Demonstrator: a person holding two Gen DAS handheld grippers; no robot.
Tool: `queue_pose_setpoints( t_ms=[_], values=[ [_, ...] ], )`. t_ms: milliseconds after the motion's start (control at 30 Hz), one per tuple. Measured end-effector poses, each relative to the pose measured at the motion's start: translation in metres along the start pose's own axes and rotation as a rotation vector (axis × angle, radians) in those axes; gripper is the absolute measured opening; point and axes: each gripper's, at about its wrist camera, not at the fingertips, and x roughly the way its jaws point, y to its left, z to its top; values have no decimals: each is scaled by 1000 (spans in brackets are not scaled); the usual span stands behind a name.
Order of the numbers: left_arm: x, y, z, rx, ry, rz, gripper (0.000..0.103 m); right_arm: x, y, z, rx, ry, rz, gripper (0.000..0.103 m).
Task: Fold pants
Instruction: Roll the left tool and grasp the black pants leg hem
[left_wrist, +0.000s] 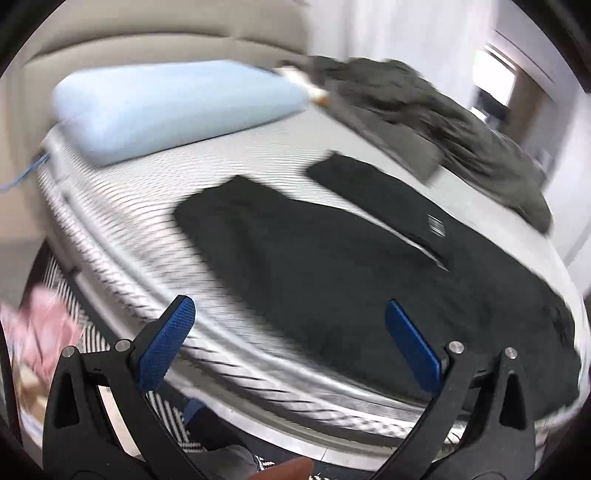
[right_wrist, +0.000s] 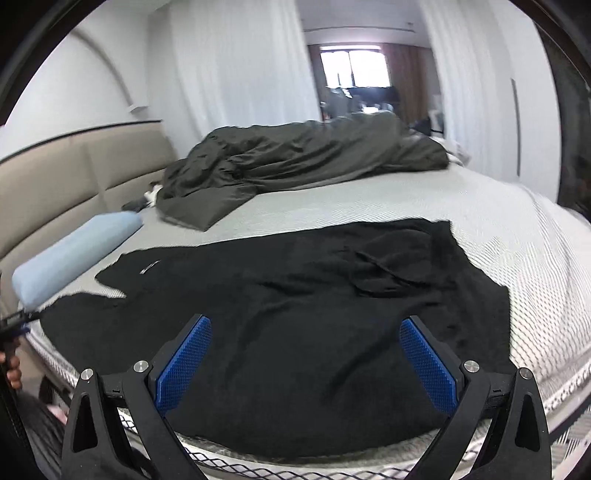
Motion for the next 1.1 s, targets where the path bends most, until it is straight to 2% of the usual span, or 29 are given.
queue_pose_setpoints(
  t_ms=[100, 133, 200, 300, 367, 400, 500, 567, 600, 633, 667, 700, 767, 800, 933, 1000, 1100],
  values=[
    [5, 31, 4, -45, 19, -17, 91, -8, -11, 2, 41, -12, -10, 103],
    [10, 37, 6, -60, 39, -40, 83, -10, -13, 2, 44, -17, -20, 103],
    [21, 49, 7, -106, 87, -102, 73, -15, -16, 3, 45, -28, -35, 103],
    [33, 61, 6, -151, 105, -150, 65, -16, -21, 3, 56, -29, -34, 103],
    [41, 67, 10, -163, 94, -170, 65, -13, -24, 3, 63, -20, -30, 103],
    [46, 65, 13, -169, 92, -173, 65, -13, -24, 3, 63, -16, -28, 103],
    [57, 68, 24, -183, 82, -163, 54, -11, -21, 2, 50, -12, -27, 103],
    [62, 65, 36, -177, 63, -136, 51, -11, -19, 2, 40, -14, -22, 103],
    [65, 63, 44, -185, 43, -114, 43, -10, -18, 1, 37, -16, -17, 103],
    [67, 61, 49, -178, 23, -99, 26, -10, -19, 1, 40, -20, -11, 103],
    [68, 53, 55, -165, 16, -89, 16, -10, -21, 0, 49, -28, -7, 103],
    [68, 49, 59, -141, -3, -67, 0, -10, -23, -2, 58, -35, -6, 103],
    [58, 43, 63, -142, -68, -36, 0, -12, -31, -6, 89, -11, -16, 103],
    [55, 46, 63, -154, -77, -46, 0, -13, -36, -8, 108, 13, -29, 103],
    [51, 56, 61, -194, -61, -80, 0, -26, -64, -27, 238, 70, -146, 103],
    [51, 57, 62, -186, -61, -85, 0, -31, -78, -35, 331, 87, -168, 103],
    [50, 55, 62, -177, -63, -83, 0, -29, -100, -45, 463, 128, -150, 103]
  ],
)
